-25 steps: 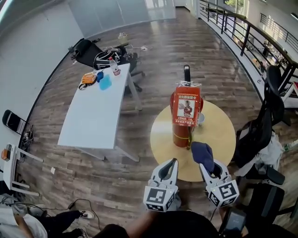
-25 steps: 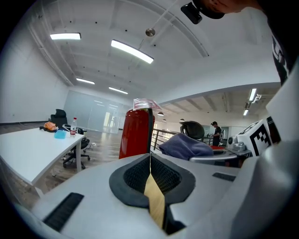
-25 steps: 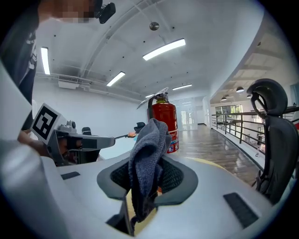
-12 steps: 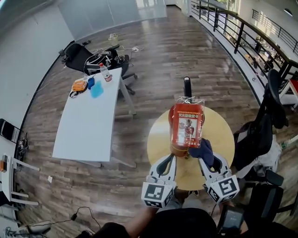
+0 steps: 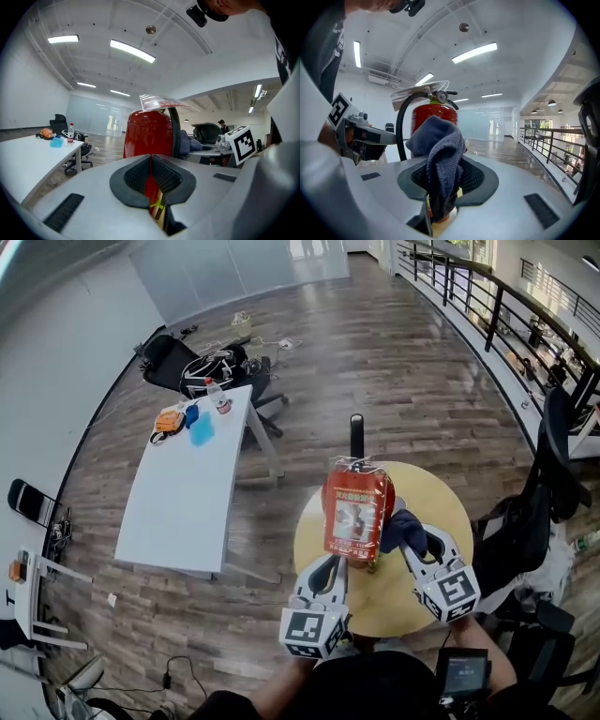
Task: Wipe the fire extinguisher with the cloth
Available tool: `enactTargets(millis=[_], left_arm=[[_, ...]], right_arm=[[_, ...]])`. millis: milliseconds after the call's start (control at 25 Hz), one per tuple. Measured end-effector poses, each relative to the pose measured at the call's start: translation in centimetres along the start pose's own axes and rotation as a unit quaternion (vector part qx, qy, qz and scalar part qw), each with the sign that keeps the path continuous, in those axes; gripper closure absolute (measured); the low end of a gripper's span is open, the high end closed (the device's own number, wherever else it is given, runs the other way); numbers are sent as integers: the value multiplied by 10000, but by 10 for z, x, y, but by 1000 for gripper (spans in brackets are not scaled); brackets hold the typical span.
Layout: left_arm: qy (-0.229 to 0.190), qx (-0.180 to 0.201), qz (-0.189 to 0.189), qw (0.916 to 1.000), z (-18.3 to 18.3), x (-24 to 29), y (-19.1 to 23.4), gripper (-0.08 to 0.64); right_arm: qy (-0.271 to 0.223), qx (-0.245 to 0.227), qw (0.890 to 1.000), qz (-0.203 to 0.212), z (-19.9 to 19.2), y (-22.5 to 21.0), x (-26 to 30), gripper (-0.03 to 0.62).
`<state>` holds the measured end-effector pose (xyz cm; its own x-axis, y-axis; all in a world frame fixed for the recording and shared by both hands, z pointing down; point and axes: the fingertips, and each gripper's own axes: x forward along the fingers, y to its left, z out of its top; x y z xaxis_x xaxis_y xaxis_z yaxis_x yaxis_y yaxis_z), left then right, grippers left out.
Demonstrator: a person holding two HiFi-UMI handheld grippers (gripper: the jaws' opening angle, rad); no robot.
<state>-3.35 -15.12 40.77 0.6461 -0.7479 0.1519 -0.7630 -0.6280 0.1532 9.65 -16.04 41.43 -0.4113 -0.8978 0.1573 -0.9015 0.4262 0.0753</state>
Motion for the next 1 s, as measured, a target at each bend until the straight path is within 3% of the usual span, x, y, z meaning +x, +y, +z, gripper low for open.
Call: enactTargets(millis=[80, 200, 360, 440, 520, 800, 880, 1000], left_arm=[[-11, 4, 110, 9999, 1, 5, 0, 535], [10, 30, 233, 9997, 1, 10, -1, 535], [37, 58, 430, 9991, -2, 15, 2, 535], [30, 34, 522, 9986, -2, 17, 3, 535], [28, 37, 600, 9982, -2, 19, 4, 535], [-21, 4, 941, 9956, -8, 18, 8, 535], [-57, -16, 1005, 9949, -9, 18, 5, 535], [-109, -35, 1067, 9942, -8, 17, 1, 535]], right_arm=[[-75, -174, 9996, 217, 9, -13, 4, 476], [-416, -685, 9957, 457, 57, -20, 6, 476], [-599, -1575, 9837, 625, 97, -21, 11, 477], [-551, -1839, 9790, 683, 88, -22, 14, 477], [-321, -1759, 9810, 754, 61, -24, 18, 477], [1122, -1432, 9759, 1206, -75, -17, 46, 477], [1160, -1496, 9735, 1280, -77, -16, 44, 477], [902, -1713, 9678, 1608, -34, -7, 30, 478]])
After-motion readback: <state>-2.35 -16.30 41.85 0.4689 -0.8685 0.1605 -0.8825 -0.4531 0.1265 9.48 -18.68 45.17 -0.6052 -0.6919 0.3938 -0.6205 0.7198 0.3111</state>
